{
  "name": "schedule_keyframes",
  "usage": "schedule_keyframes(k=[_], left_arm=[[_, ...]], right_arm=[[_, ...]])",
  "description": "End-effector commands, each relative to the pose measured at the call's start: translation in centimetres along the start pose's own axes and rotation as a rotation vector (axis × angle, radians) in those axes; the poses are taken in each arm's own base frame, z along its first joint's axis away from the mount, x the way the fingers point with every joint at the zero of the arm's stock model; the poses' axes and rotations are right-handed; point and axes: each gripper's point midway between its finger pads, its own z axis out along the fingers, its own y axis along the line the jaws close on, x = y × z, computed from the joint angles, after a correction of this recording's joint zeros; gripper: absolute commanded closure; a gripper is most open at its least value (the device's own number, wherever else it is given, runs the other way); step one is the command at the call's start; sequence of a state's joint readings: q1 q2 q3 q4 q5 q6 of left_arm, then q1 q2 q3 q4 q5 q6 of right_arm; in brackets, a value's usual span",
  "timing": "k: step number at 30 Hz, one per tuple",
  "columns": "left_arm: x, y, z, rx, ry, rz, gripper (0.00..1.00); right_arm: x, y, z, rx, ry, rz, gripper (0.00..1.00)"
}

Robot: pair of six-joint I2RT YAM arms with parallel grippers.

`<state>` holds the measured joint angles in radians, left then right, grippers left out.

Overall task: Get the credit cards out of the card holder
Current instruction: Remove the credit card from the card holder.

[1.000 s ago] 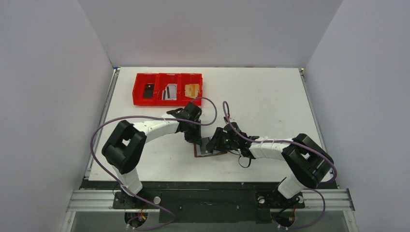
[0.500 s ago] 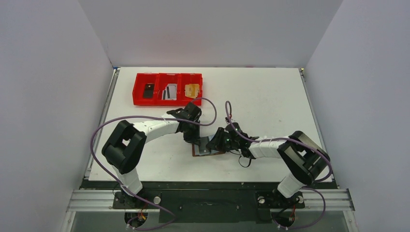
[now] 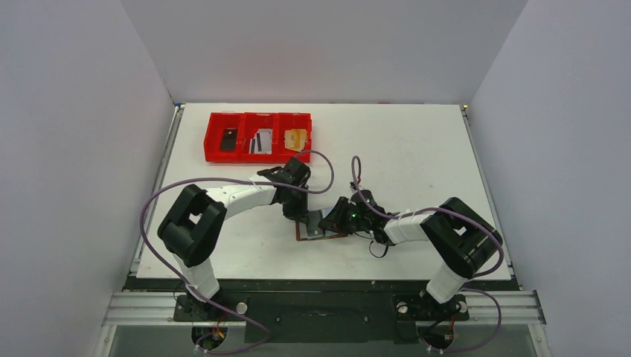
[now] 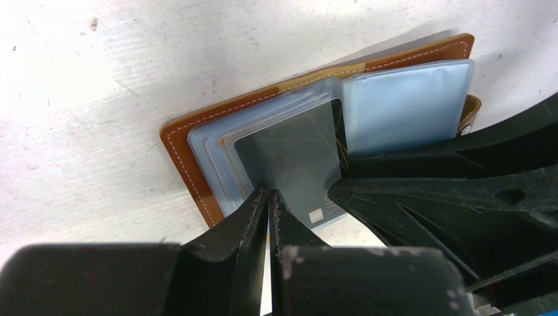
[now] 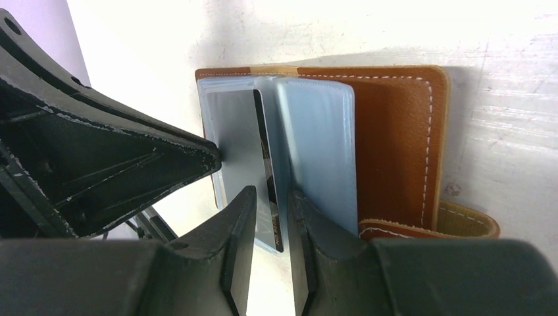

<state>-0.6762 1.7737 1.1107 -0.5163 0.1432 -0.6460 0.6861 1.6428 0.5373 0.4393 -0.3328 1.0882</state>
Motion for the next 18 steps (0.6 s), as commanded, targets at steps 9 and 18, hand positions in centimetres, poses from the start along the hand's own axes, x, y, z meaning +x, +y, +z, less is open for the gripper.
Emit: schedule_keyframes(k=[9,18], left_arm=[[0.4,-0.7,2.0,-0.005,0.024,0.017,0.96],[1.0,0.7,2.4,-0.047,0.036,0.005,0.97]], right_arm=[[-0.9,0.4,0.3,-0.079,-0.019,0.036,0.81],[-1.6,0.1,-0.3,-0.123,-0.041,0.081,0.80]])
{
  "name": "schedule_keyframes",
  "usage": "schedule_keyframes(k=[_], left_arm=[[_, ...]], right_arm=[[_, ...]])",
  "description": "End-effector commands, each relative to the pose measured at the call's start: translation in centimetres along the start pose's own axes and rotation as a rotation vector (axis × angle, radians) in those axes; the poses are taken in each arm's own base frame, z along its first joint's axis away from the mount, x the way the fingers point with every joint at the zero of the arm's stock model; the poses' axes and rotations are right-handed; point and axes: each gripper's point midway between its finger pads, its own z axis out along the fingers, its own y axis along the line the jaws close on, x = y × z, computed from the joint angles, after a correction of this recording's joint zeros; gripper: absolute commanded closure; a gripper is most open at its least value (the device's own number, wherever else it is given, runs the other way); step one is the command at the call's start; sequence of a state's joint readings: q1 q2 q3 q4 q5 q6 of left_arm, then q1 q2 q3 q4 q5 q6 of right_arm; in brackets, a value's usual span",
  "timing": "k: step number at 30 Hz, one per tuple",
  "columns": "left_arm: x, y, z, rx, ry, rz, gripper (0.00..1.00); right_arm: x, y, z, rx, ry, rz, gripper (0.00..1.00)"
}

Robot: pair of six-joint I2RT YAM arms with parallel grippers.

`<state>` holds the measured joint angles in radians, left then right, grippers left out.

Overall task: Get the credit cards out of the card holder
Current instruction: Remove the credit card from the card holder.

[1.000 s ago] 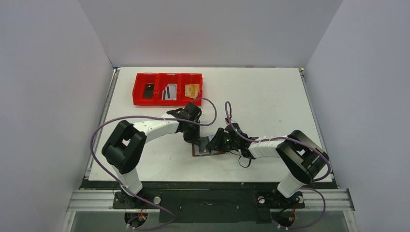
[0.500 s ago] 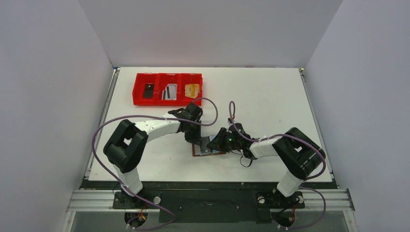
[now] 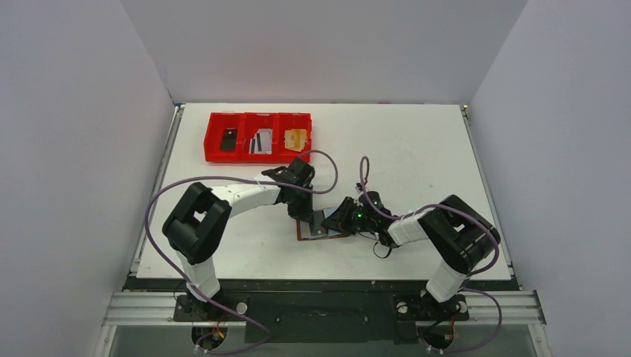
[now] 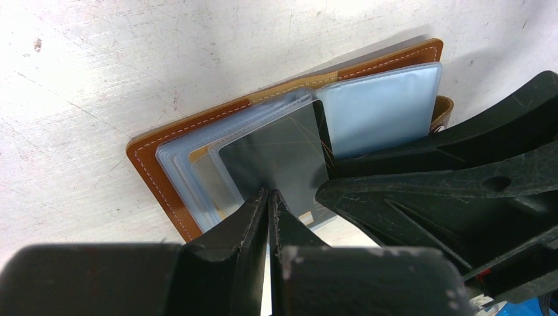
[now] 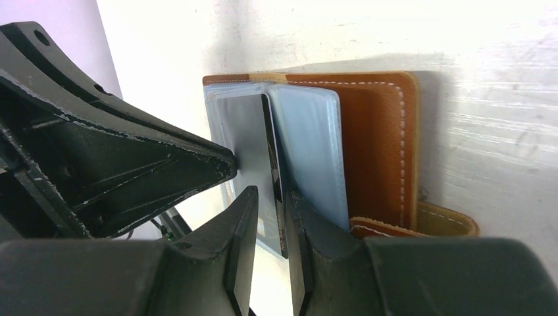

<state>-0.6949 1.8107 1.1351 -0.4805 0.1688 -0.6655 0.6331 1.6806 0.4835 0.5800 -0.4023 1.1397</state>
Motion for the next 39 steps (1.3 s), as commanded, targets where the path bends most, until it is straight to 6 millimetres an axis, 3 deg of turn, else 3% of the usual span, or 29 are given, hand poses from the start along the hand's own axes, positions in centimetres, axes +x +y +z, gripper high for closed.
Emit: schedule_keyframes(k=[1,13,23,39], left_arm=[[1.3,2.3,1.6,-0.087,0.034,0.003,0.97],[1.2,2.4,1.5,-0.084,0.032,0.001,0.97],[1.1,2.7,1.1,-0.093,0.026,-0.006,0.98],[1.0,4.6,0.4,-0.145,0.008,-0.023,1.00]], right_arm=[[-1.0,0.6,-0.2,-0.068,-0.035,0.019,0.80],[-1.1,0.5,0.0,-0.115,-0.031,0.080,0.81],[-1.3,-0.8,-0.3,-0.095,-0.052,0.106,1.00],[-1.8,-2.8,-0.5,-0.020,-0.094,0.095,1.00]])
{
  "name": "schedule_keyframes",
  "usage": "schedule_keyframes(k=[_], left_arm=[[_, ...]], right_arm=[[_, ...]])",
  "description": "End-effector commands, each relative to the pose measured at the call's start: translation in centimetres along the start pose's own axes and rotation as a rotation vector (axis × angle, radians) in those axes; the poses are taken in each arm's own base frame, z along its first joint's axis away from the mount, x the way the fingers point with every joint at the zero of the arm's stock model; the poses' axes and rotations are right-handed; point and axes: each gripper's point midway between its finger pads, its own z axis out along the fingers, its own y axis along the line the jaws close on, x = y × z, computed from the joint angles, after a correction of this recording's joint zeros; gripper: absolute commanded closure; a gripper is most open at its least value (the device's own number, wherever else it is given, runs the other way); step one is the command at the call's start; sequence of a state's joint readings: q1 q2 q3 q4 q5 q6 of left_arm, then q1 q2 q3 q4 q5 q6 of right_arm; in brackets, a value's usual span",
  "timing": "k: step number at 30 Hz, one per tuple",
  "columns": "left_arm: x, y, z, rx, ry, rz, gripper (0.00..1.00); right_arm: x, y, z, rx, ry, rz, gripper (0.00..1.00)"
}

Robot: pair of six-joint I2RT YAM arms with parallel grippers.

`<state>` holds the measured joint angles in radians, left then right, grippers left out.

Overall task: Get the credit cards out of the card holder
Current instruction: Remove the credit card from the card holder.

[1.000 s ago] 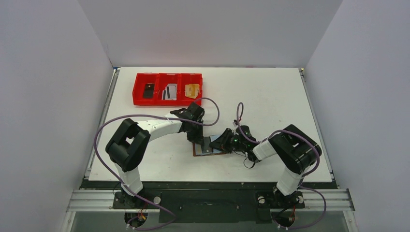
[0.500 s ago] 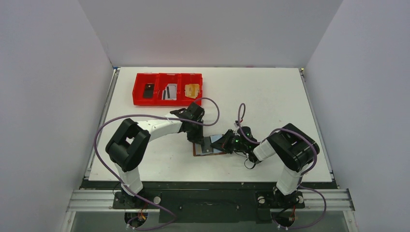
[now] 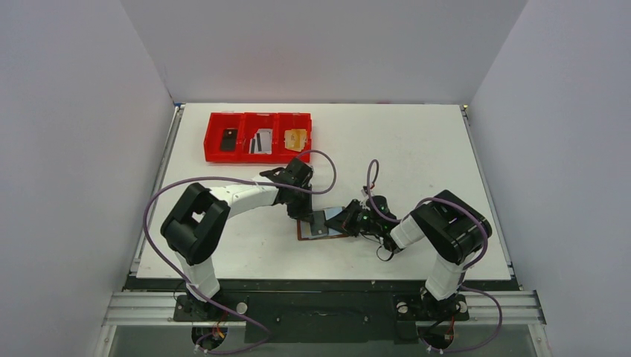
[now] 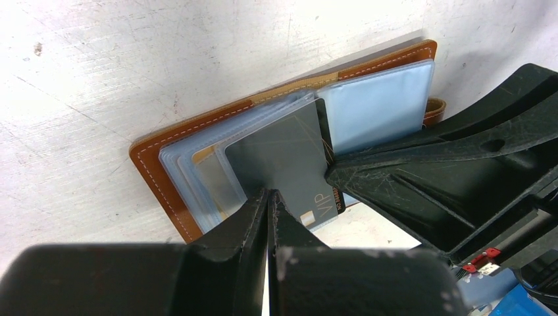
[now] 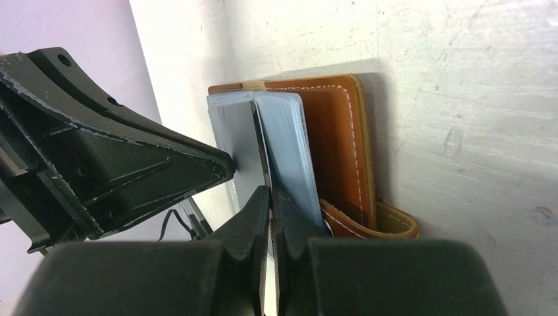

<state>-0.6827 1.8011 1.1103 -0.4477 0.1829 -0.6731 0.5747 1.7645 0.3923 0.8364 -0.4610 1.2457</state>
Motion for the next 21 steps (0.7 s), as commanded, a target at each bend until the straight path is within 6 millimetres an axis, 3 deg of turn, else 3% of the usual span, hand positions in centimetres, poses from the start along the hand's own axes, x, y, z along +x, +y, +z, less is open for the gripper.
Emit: schedule_keyframes(k=[1,21], left_arm=[[1.0,4.6,0.2,-0.166,0.016,-0.009,1.00],[1.4,5.9,0.9,-0.220,0.031,-0.017,1.00]], right_arm=[[-1.3,-1.9,-0.4,0.068,-0.070,-0.022,1.00],[-2.0,-2.0,-1.2,0.122,-0.097,-0.073,1.00]])
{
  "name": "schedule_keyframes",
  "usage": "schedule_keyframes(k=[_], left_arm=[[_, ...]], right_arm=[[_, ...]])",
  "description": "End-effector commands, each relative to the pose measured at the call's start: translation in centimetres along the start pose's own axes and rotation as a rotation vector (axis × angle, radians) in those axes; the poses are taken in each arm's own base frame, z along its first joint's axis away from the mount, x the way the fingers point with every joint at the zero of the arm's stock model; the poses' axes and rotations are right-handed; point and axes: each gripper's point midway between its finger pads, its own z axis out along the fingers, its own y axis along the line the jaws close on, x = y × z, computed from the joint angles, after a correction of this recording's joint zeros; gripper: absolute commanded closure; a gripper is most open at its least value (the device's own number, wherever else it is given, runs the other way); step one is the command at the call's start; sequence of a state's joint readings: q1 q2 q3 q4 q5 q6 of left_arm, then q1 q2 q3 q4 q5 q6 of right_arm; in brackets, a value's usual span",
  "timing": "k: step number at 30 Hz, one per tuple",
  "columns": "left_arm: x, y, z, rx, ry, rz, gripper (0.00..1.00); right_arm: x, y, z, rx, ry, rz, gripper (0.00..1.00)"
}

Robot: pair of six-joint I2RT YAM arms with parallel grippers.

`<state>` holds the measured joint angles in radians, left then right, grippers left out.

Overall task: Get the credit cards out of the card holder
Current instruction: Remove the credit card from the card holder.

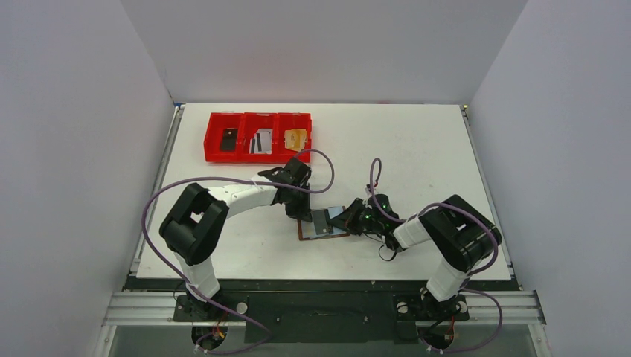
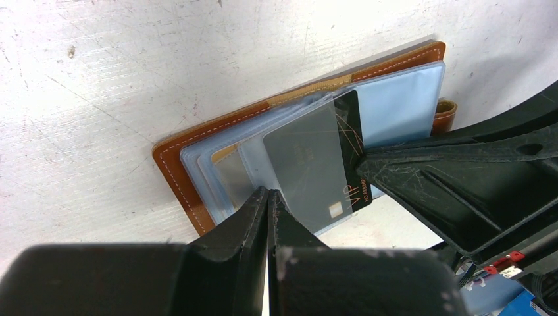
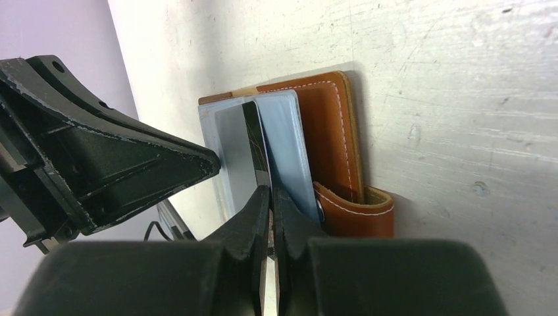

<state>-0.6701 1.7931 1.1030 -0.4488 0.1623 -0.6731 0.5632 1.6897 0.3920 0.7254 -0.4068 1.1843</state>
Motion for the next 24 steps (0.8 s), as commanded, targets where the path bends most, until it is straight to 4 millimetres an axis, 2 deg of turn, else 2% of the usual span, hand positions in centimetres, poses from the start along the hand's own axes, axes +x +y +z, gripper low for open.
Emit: schedule_keyframes(k=[1,11,24], left_arm=[[1.8,5.3,1.2,-0.206,0.048,-0.006,1.00],[1.7,5.6,1.1,-0.221,0.046,-0.010,1.00],[0.6,4.4,0.4,-0.190,0.018,-0.006,1.00]], right_arm=[[-1.0,-1.4,-0.3,0.067,-0.051,-0.033,1.00],[-1.5,-1.9,-1.2,0.097,-0.067,-0.060,1.00],[-3.4,-1.3,-3.5,0.104,-0.113,-0.099,1.00]])
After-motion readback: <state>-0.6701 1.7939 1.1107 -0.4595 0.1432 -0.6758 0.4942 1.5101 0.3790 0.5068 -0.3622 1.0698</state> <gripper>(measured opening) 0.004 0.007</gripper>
